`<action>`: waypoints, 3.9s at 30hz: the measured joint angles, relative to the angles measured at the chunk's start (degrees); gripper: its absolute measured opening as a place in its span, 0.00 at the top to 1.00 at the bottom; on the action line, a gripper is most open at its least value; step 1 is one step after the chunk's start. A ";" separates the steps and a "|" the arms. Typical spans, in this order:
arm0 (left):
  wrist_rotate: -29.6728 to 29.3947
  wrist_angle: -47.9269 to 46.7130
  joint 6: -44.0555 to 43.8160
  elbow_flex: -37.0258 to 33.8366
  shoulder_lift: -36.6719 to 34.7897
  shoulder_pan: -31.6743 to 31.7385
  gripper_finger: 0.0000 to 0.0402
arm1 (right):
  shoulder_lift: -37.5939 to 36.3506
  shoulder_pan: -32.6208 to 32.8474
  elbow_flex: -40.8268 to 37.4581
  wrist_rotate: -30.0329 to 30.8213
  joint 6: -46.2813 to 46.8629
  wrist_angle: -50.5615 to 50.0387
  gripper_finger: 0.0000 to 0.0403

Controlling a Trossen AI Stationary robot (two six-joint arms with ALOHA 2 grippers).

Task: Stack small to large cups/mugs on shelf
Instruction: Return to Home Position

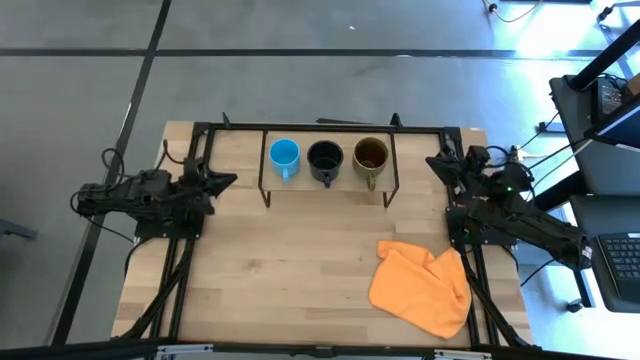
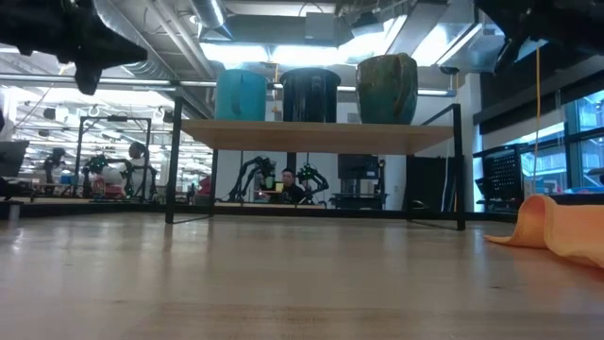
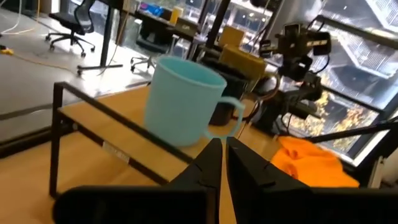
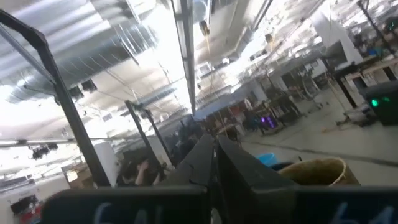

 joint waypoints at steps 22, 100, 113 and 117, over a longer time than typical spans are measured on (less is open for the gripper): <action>-5.89 4.67 -14.72 -11.10 0.01 0.00 0.96 | -10.17 -0.02 -12.18 4.07 3.33 10.72 0.94; -3.63 9.79 9.94 -13.44 6.38 0.00 0.96 | -9.93 -0.02 -12.09 -3.01 -13.10 -20.08 0.94; -3.63 9.79 9.94 -13.44 6.38 0.00 0.96 | -9.91 -0.02 -12.09 -2.99 -13.05 -20.08 0.94; -3.63 9.79 9.94 -13.44 6.38 0.00 0.96 | -9.93 0.00 -12.09 -2.99 -13.03 -20.08 0.94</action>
